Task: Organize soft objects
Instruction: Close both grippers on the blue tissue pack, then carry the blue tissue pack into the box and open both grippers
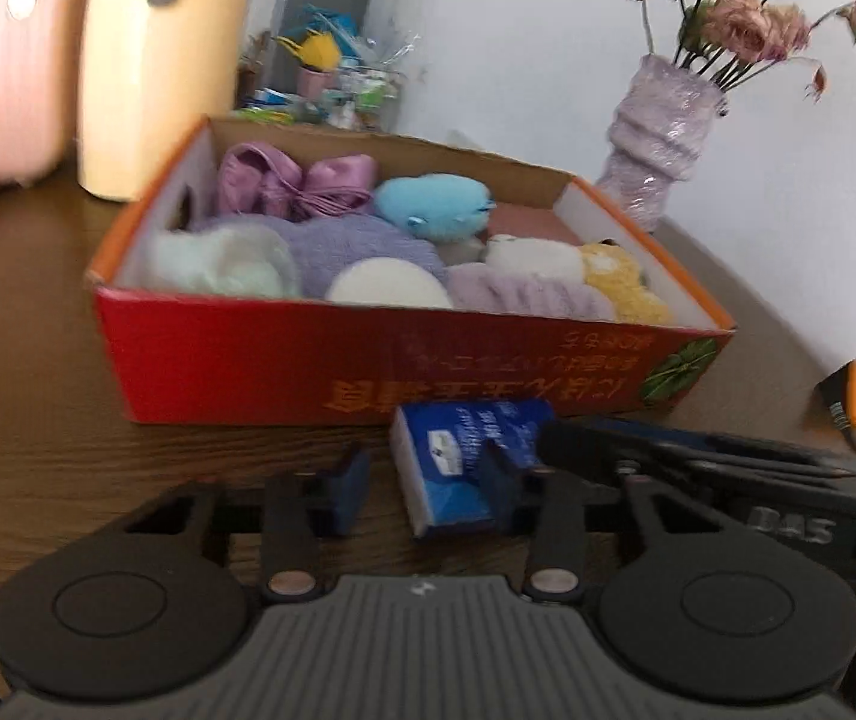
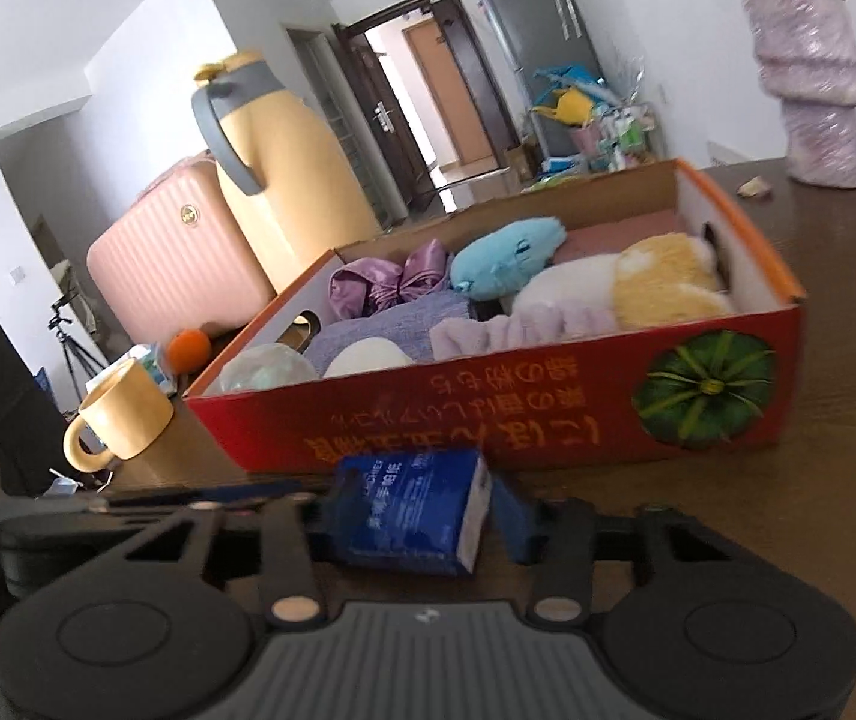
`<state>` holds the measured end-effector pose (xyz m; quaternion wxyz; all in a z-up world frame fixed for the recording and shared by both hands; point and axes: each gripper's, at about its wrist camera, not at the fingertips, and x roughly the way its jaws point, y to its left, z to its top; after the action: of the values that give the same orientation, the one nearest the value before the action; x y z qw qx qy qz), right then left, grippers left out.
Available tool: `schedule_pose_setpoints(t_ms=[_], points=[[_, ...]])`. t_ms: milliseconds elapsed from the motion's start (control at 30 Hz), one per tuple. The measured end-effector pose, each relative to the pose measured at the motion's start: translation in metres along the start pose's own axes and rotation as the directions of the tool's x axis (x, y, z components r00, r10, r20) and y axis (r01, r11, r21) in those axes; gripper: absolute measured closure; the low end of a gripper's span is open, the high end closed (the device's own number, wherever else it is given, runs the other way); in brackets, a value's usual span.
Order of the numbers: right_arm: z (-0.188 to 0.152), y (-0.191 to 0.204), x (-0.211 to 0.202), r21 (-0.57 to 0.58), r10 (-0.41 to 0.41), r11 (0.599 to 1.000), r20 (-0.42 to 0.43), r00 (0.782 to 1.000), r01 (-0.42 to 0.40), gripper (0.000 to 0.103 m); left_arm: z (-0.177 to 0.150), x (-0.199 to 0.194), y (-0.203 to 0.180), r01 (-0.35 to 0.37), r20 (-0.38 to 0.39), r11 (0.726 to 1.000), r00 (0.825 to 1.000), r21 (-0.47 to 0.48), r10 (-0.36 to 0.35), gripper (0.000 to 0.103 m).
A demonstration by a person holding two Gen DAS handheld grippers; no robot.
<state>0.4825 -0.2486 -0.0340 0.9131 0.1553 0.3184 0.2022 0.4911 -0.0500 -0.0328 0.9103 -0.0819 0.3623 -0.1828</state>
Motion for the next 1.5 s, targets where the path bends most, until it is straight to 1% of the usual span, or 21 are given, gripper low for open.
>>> schedule_pose_setpoints(t_ms=[33,67,100,133,267,400,467,500,567,600,700,733,800,900,967,1033,1100,1167,1233,1367,1500], points=[[-0.001,-0.001,0.004,0.006,0.004,1.0,-0.006,1.0,-0.004,0.071,-0.002,0.001,0.002,0.017,0.008,1.0,1.0,-0.011,-0.017,0.074],[-0.004,-0.002,0.007,0.008,-0.004,1.0,0.002,1.0,0.004,0.076,-0.003,0.001,0.001,0.023,0.015,1.0,1.0,0.003,-0.023,0.077],[-0.006,-0.003,0.007,0.005,-0.011,1.0,0.007,1.0,0.011,0.082,-0.004,0.0,0.0,0.027,0.016,1.0,1.0,0.014,-0.027,0.077],[-0.007,-0.003,0.006,0.003,-0.016,1.0,0.011,1.0,0.016,0.084,-0.004,-0.001,0.0,0.024,0.014,1.0,1.0,0.002,-0.025,0.077],[-0.01,-0.014,0.008,0.052,0.017,0.998,0.012,1.0,-0.017,0.085,-0.004,0.0,-0.001,0.026,0.02,1.0,0.999,-0.007,-0.026,0.078],[-0.013,-0.01,0.007,0.015,0.004,1.0,0.024,1.0,-0.005,0.085,-0.007,-0.002,-0.002,0.021,0.041,1.0,0.999,-0.009,-0.021,0.079],[-0.013,-0.012,0.005,0.031,0.01,0.999,0.021,1.0,-0.01,0.086,-0.01,-0.006,-0.005,0.014,0.041,1.0,0.999,-0.018,-0.014,0.079],[-0.013,-0.01,0.002,0.042,0.008,0.999,0.016,1.0,-0.009,0.087,-0.012,-0.011,-0.008,0.014,0.04,0.999,0.999,-0.03,-0.013,0.08],[-0.021,-0.003,-0.015,0.046,0.001,0.999,0.018,1.0,-0.002,0.088,-0.023,-0.032,-0.018,-0.008,0.058,0.999,0.998,-0.039,0.011,0.08],[-0.029,0.003,-0.026,0.041,0.009,0.999,0.023,1.0,-0.01,0.088,-0.032,-0.047,-0.025,-0.032,0.083,0.999,0.996,-0.019,0.033,0.081],[-0.065,0.026,-0.063,0.008,0.011,1.0,0.024,1.0,-0.011,0.088,-0.063,-0.089,-0.041,-0.033,0.141,0.999,0.989,-0.025,0.036,0.081],[-0.077,0.033,-0.076,-0.003,0.007,1.0,0.026,1.0,-0.007,0.088,-0.076,-0.102,-0.046,-0.025,0.153,1.0,0.988,-0.018,0.027,0.081],[-0.104,0.04,-0.103,0.03,0.016,0.999,0.034,0.999,-0.017,0.088,-0.102,-0.127,-0.056,-0.008,0.171,0.999,0.985,-0.037,0.014,0.081],[-0.133,0.043,-0.137,0.084,0.033,0.996,0.039,0.999,-0.036,0.088,-0.13,-0.156,-0.064,0.037,0.169,0.996,0.985,-0.077,-0.024,0.081],[-0.147,0.045,-0.157,0.099,0.031,0.994,0.043,0.999,-0.035,0.088,-0.144,-0.171,-0.072,0.048,0.154,0.997,0.987,-0.068,-0.037,0.081],[-0.155,0.05,-0.173,0.094,0.031,0.995,0.048,0.998,-0.035,0.088,-0.153,-0.181,-0.078,0.053,0.151,0.997,0.988,-0.058,-0.044,0.081],[-0.163,0.054,-0.186,0.095,0.033,0.995,0.062,0.998,-0.039,0.088,-0.16,-0.19,-0.08,0.061,0.153,0.996,0.987,-0.072,-0.05,0.081],[-0.167,0.058,-0.199,0.089,0.03,0.995,0.087,0.996,-0.038,0.088,-0.165,-0.196,-0.082,0.067,0.159,0.994,0.986,-0.081,-0.054,0.081],[-0.168,0.06,-0.206,0.078,0.027,0.996,0.094,0.995,-0.034,0.088,-0.168,-0.203,-0.084,0.076,0.165,0.994,0.984,-0.08,-0.062,0.081],[-0.165,0.062,-0.216,0.078,0.037,0.996,0.12,0.992,-0.046,0.088,-0.167,-0.207,-0.086,0.082,0.176,0.993,0.982,-0.081,-0.066,0.081],[-0.153,0.064,-0.214,0.062,0.037,0.997,0.139,0.99,-0.046,0.088,-0.155,-0.203,-0.084,0.09,0.183,0.992,0.98,-0.087,-0.072,0.081]])
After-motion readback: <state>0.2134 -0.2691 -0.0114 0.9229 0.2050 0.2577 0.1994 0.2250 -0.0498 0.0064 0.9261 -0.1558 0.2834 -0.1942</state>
